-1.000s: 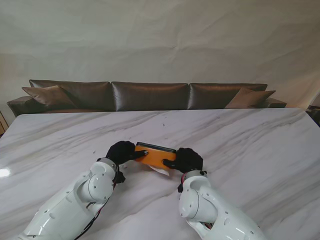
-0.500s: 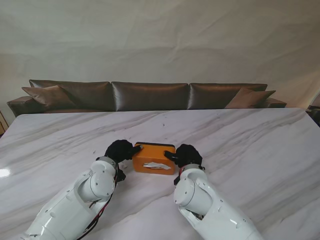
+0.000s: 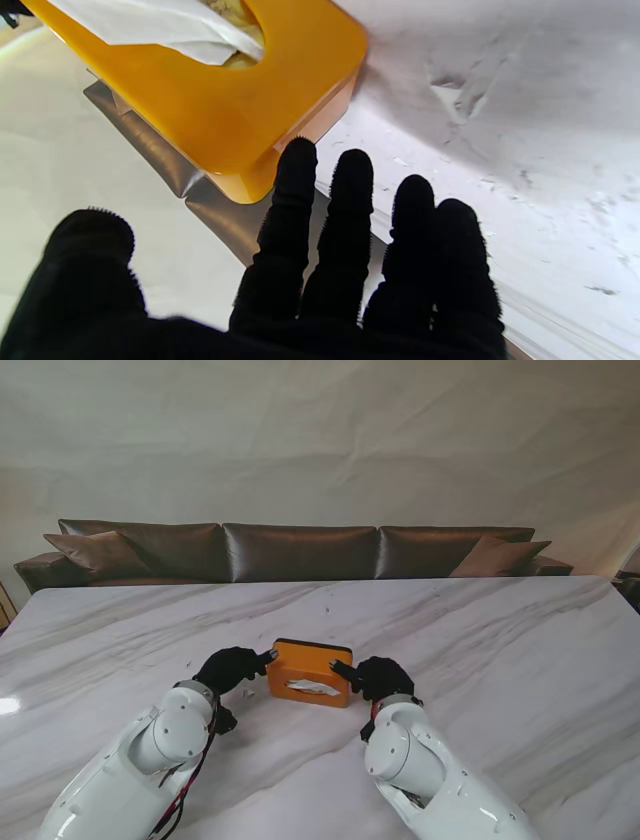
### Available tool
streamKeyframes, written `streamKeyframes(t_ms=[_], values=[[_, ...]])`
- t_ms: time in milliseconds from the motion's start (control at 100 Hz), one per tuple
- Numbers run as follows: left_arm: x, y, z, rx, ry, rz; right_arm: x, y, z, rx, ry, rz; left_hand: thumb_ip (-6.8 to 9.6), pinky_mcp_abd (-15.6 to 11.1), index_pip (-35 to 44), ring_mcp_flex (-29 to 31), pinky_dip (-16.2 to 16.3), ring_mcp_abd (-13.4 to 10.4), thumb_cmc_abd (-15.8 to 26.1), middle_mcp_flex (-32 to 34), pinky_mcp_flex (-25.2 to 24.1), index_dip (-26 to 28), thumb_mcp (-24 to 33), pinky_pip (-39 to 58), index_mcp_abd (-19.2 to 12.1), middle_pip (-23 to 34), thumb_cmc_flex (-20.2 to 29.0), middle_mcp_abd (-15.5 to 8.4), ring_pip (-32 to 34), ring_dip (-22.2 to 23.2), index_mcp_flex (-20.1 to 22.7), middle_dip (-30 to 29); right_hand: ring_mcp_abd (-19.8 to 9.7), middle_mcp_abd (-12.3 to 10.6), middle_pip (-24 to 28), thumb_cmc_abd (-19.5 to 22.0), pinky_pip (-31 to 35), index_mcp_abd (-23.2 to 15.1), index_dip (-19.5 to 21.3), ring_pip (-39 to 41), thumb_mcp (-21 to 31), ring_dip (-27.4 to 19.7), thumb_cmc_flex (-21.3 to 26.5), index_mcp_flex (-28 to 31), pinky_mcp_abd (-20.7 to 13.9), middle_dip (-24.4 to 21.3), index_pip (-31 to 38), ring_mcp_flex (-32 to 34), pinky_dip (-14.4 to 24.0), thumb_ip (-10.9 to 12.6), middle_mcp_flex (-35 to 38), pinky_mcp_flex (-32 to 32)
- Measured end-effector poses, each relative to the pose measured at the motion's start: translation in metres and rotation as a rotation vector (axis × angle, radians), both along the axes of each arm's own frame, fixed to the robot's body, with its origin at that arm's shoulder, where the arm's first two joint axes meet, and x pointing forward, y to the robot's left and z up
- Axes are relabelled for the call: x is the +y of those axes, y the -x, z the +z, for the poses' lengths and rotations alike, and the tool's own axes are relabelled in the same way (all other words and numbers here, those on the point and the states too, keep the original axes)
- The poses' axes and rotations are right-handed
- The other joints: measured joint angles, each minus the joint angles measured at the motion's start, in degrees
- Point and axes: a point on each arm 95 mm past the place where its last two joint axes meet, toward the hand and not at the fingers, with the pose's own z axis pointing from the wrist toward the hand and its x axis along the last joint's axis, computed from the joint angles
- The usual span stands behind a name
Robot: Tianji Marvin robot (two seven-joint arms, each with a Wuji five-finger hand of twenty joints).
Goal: Refill a tissue box and feed the first sheet
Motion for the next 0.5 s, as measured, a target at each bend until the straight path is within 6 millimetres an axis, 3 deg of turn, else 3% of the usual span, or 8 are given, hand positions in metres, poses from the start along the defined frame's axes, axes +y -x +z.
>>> streamKeyframes(t_ms=[80,150,240,340,400,500], values=[[0.008,0.004,0.002,0.006,-0.024,-0.005,-0.006,0.004,0.000,0.005,0.008,0.002,0.00,-1.0,-3.8,-2.5,-0.8,-0.9,-1.4,-5.7,-0.9,-0.8,0.0,0.0,-0.6,-2.1,0.0,-1.8,-3.1,-1.8,-6.7,-0.7,0.1,0.0,-2.1,-0.1,-2.8,0.0,-0.9,-1.9,0.2,0.0,0.0,-9.5,-1.2,0.0,-4.1,-4.8,-0.4,0.0,-7.7,-3.5],[0.018,0.005,0.001,-0.001,-0.053,0.007,-0.010,0.008,0.000,0.019,0.061,0.040,0.40,-1.5,-6.9,-4.5,-1.3,-1.5,-2.2,-10.3,-2.1,-1.6,0.1,0.0,-0.6,-3.9,0.0,-2.3,-5.3,-2.6,-11.8,-1.3,-0.1,0.0,-2.6,-3.5,-5.2,0.3,-2.2,-3.5,1.6,0.3,0.2,-17.4,-2.5,-0.6,-6.1,-8.0,0.1,0.0,-14.1,-5.4],[0.028,0.009,-0.001,-0.010,-0.067,0.017,-0.017,0.012,-0.001,0.018,0.126,0.060,1.31,-1.6,-9.6,-7.2,-1.4,-1.6,-5.5,-14.9,-4.2,-2.8,1.5,-0.1,-0.6,-6.1,0.6,-3.6,-7.8,-4.0,-16.6,-2.8,-0.5,-1.0,-2.9,-8.5,-6.9,1.1,-3.4,-4.9,3.8,0.7,4.1,-24.1,-3.4,-1.3,-6.4,-11.3,1.1,0.0,-20.2,-6.9],[0.030,0.013,-0.003,-0.047,-0.112,-0.013,-0.023,0.015,-0.005,0.016,0.136,0.058,3.02,-1.6,-10.8,-7.8,-1.4,-2.4,-9.8,-16.8,-5.5,-4.0,3.1,-0.1,-0.7,-8.2,3.6,-7.2,-9.7,-5.6,-19.6,-5.0,-1.5,-1.9,-3.5,-12.4,-8.3,2.0,-5.0,-6.1,4.5,0.7,7.3,-30.0,-4.5,-2.2,-6.1,-14.4,1.4,0.6,-25.5,-8.5],[0.031,0.014,-0.005,-0.067,-0.182,-0.030,-0.024,0.017,-0.007,0.014,0.155,0.069,4.15,-1.6,-11.2,-8.7,-1.4,-3.0,-12.2,-17.6,-6.2,-4.6,4.0,-0.1,-1.1,-9.4,5.9,-8.2,-10.8,-6.6,-20.3,-6.5,-2.4,-2.7,-3.6,-14.5,-9.8,2.3,-6.8,-7.3,4.5,0.7,8.9,-33.6,-5.6,-2.9,-5.6,-16.7,2.6,0.6,-29.0,-9.5],[0.031,0.016,-0.008,-0.065,-0.240,-0.052,-0.023,0.022,-0.009,0.036,0.237,0.125,8.18,-1.6,-10.6,-9.8,-1.4,-3.1,-16.8,-18.2,-7.2,-4.6,7.1,-0.1,-1.4,-9.7,9.1,-9.5,-11.6,-6.7,-21.7,-7.9,-3.8,-3.4,-4.1,-16.7,-11.2,3.0,-7.6,-8.6,4.5,0.7,10.4,-36.6,-6.5,-3.8,-5.1,-19.0,2.7,0.6,-33.0,-10.6]])
